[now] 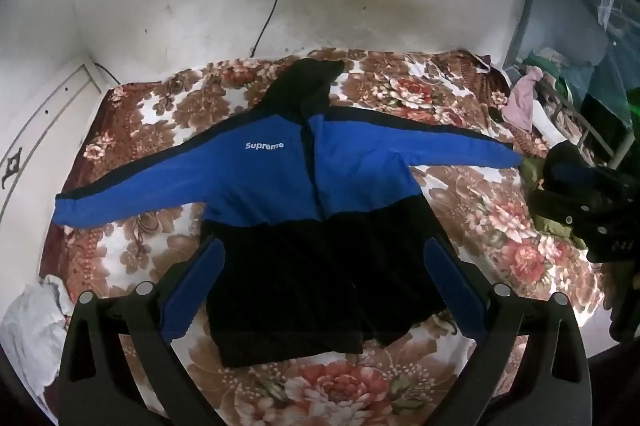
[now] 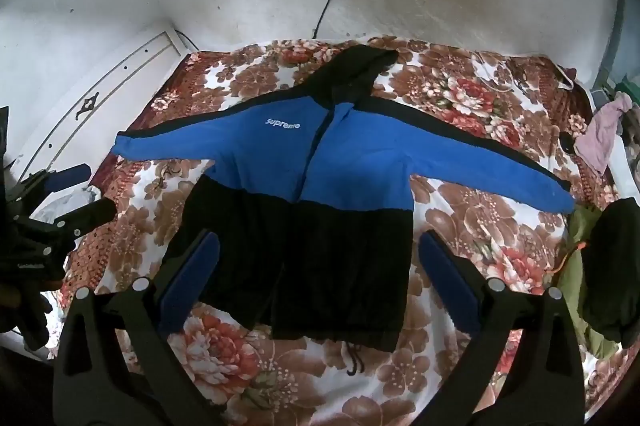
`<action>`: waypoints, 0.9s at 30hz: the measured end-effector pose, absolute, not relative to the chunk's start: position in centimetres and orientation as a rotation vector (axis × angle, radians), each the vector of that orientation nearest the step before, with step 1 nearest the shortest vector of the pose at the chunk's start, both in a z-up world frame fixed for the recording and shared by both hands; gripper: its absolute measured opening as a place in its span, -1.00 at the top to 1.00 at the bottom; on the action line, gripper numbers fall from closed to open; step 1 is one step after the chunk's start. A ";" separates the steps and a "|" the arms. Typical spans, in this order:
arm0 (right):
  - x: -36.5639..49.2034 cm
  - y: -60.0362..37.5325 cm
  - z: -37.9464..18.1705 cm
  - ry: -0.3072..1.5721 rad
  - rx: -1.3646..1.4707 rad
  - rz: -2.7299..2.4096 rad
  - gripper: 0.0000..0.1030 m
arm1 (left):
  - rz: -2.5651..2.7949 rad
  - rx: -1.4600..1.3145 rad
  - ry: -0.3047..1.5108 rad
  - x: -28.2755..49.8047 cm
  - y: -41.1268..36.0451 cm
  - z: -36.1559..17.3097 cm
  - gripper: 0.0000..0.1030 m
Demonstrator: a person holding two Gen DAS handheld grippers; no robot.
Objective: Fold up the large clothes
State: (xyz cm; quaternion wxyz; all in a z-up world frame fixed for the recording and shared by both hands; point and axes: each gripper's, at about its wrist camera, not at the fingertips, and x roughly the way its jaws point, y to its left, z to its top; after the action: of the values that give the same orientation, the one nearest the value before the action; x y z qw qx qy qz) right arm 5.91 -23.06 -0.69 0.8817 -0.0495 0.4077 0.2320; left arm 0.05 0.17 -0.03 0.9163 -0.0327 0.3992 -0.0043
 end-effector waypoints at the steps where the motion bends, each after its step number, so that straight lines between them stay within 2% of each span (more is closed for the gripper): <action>1: 6.1 -23.0 -0.6 0.852 -0.104 0.479 -0.91 | -0.009 -0.067 0.825 0.1 0.2 -0.1 -0.90; 27: 6.1 -22.9 -1.0 0.845 -0.111 0.485 -0.91 | 0.010 -0.068 0.826 -0.2 1.4 -0.2 -0.90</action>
State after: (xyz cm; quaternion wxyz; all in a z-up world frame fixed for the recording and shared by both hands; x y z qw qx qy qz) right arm 6.08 -22.87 -0.99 0.8823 -0.0533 0.4057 0.2328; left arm -0.21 1.39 -0.16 0.9154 -0.0332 0.4012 0.0047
